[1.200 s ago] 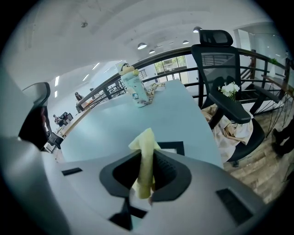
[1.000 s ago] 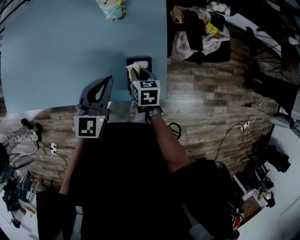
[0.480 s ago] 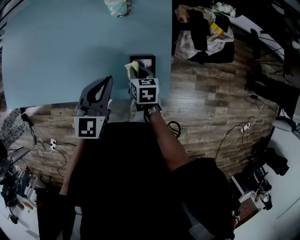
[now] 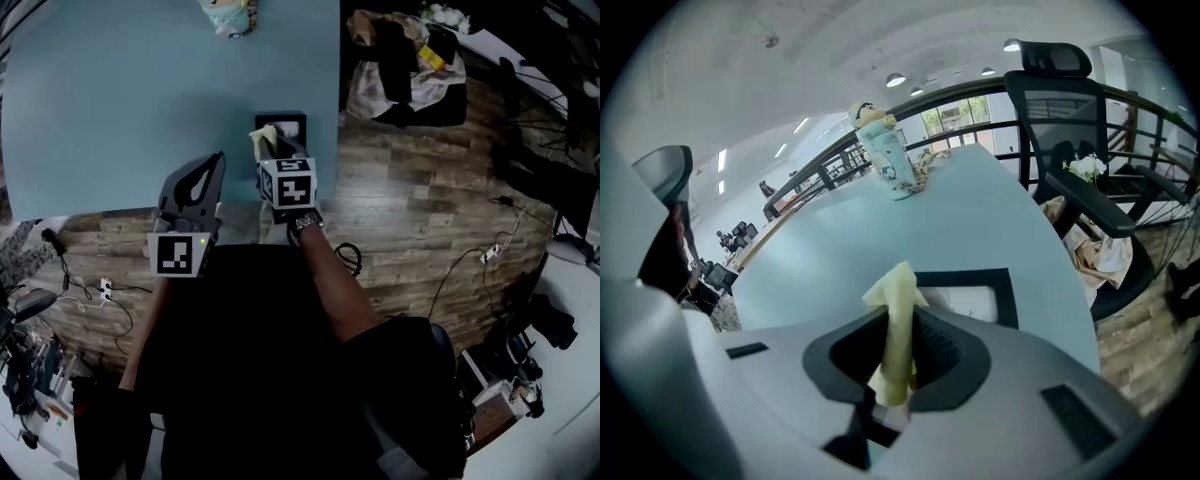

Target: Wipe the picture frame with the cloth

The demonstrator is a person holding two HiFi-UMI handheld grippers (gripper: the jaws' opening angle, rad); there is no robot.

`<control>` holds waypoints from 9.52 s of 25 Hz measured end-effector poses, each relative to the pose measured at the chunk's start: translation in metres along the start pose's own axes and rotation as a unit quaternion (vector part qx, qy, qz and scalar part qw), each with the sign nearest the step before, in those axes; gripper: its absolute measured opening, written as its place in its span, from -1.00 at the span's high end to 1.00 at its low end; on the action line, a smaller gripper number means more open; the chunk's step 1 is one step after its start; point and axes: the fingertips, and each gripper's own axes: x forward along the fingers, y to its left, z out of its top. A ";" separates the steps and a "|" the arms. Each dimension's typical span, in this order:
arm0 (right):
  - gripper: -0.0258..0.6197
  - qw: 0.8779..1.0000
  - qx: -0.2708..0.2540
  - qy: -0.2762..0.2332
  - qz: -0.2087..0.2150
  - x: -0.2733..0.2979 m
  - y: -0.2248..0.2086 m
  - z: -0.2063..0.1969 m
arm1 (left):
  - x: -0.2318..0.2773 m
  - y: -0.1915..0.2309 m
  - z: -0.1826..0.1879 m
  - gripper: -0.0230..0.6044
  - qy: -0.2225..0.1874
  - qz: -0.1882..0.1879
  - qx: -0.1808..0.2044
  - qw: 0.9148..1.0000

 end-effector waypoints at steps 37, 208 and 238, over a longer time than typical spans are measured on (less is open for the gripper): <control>0.74 0.999 0.021 0.000 -0.031 -0.029 -0.046 -0.008 | 0.035 -0.046 0.015 0.94 -0.006 -0.059 0.015 0.998; 0.74 0.992 0.080 -0.026 -0.090 -0.064 -0.083 -0.037 | 0.028 -0.080 0.006 0.94 -0.003 -0.112 0.030 0.993; 0.74 0.991 0.089 -0.045 -0.090 -0.079 -0.074 -0.036 | 0.011 -0.064 0.003 0.94 -0.008 -0.090 0.024 0.996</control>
